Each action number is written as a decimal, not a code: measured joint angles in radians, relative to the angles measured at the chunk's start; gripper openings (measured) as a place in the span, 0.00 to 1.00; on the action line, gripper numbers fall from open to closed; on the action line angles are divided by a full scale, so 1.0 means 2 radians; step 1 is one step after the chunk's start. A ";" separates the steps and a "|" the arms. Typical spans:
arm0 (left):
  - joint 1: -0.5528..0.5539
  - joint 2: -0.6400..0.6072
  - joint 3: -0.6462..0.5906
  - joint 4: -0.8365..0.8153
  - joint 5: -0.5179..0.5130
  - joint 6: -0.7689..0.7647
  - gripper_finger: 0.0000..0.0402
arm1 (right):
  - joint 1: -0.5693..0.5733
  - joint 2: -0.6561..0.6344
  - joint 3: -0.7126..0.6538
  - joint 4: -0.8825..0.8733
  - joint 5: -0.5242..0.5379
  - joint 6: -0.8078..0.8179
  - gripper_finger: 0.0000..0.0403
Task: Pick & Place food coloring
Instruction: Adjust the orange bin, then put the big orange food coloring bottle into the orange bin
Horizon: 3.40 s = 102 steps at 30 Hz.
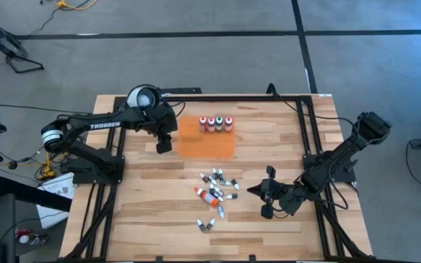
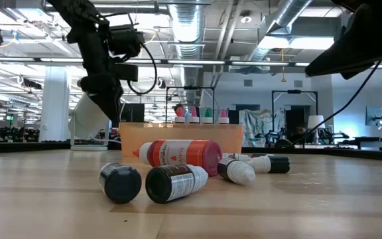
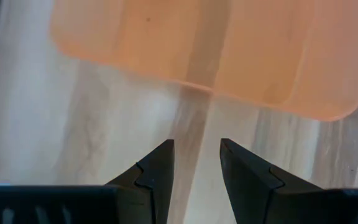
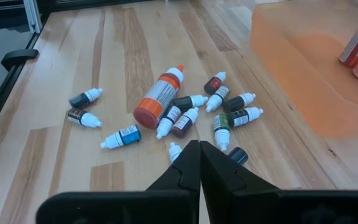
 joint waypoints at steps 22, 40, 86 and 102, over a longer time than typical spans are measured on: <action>-0.021 0.000 -0.041 0.062 0.047 -0.022 0.31 | -0.009 0.000 0.000 0.004 -0.001 0.000 0.00; -0.043 0.000 -0.041 0.081 0.052 -0.031 0.31 | -0.009 0.000 0.000 0.004 -0.001 0.001 0.00; -0.055 0.000 -0.041 0.086 0.062 -0.037 0.31 | -0.009 0.000 0.000 0.004 -0.001 0.000 0.00; -0.068 -0.018 -0.001 -0.046 -0.038 -0.102 0.31 | -0.009 0.000 0.000 0.002 -0.001 0.008 0.00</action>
